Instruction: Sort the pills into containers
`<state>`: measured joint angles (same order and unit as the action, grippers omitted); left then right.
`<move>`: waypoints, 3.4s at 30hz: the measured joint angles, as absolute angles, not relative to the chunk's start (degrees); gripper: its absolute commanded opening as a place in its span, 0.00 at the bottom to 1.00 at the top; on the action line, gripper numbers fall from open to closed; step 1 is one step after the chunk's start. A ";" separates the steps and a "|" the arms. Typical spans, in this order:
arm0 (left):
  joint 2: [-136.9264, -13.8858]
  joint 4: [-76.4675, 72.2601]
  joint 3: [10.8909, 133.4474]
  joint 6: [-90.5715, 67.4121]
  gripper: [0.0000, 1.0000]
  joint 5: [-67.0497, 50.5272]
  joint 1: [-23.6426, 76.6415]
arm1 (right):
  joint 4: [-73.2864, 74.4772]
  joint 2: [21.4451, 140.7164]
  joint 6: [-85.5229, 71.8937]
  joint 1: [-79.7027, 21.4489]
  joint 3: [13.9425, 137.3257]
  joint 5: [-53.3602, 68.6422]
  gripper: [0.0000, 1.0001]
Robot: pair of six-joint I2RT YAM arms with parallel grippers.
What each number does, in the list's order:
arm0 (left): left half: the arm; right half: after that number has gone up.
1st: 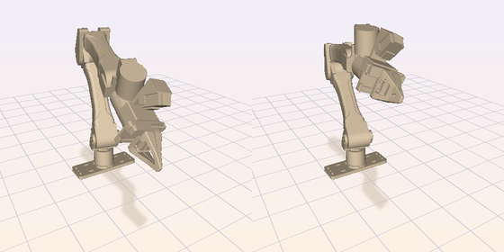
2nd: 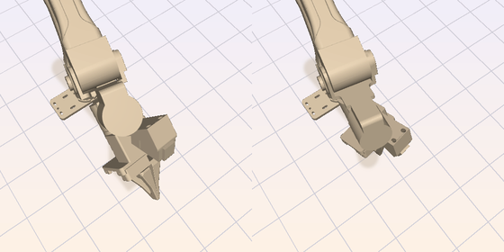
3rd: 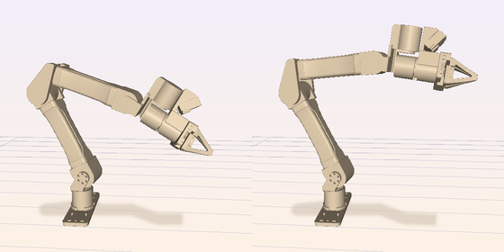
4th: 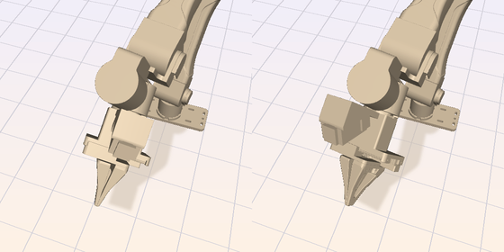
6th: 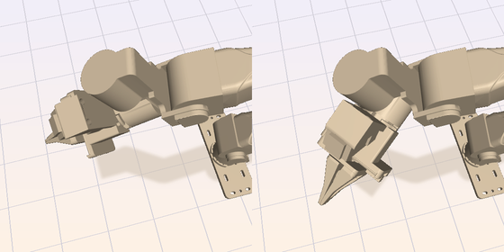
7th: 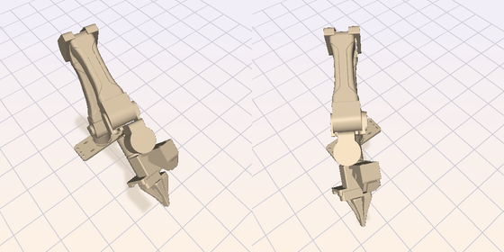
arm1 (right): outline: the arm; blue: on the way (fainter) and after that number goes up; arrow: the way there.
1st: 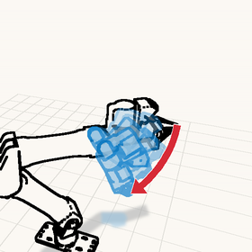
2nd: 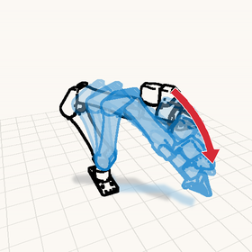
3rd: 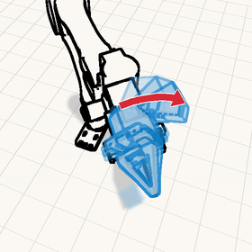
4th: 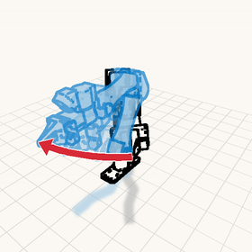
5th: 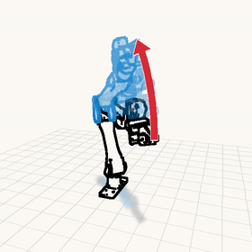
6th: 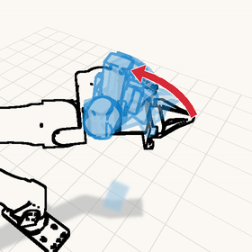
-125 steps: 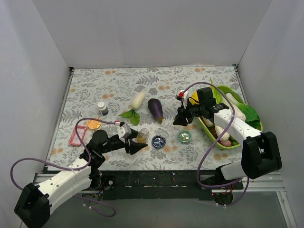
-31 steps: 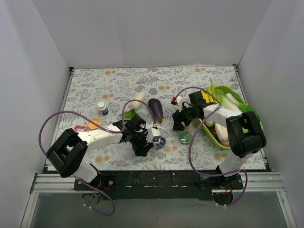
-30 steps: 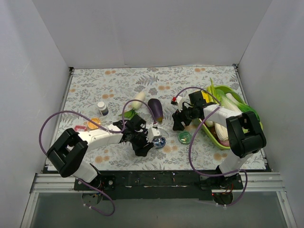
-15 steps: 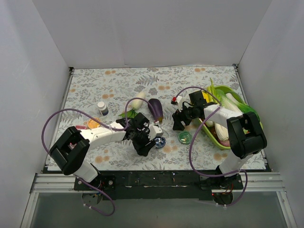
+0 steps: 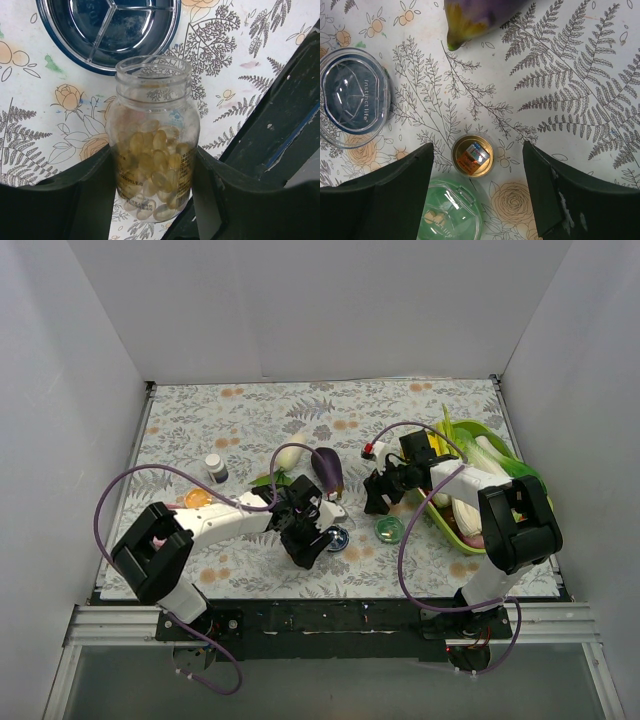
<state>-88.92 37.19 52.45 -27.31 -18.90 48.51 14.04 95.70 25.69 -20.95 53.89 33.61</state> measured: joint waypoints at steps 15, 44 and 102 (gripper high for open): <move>-91.74 41.85 57.10 -31.42 0.00 -16.91 49.54 | 15.05 95.70 25.76 -20.58 53.89 34.13 0.79; -99.07 51.11 65.32 -35.20 0.00 -14.20 50.78 | 15.31 95.70 25.91 -19.97 53.89 34.70 0.80; -104.27 57.84 73.30 -37.95 0.00 -12.60 51.24 | 16.49 95.70 25.93 -18.76 53.89 36.27 0.82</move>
<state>-104.27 57.84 73.30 -37.95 -12.60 51.24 16.49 95.70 25.93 -18.76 53.89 36.27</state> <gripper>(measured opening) 0.510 0.818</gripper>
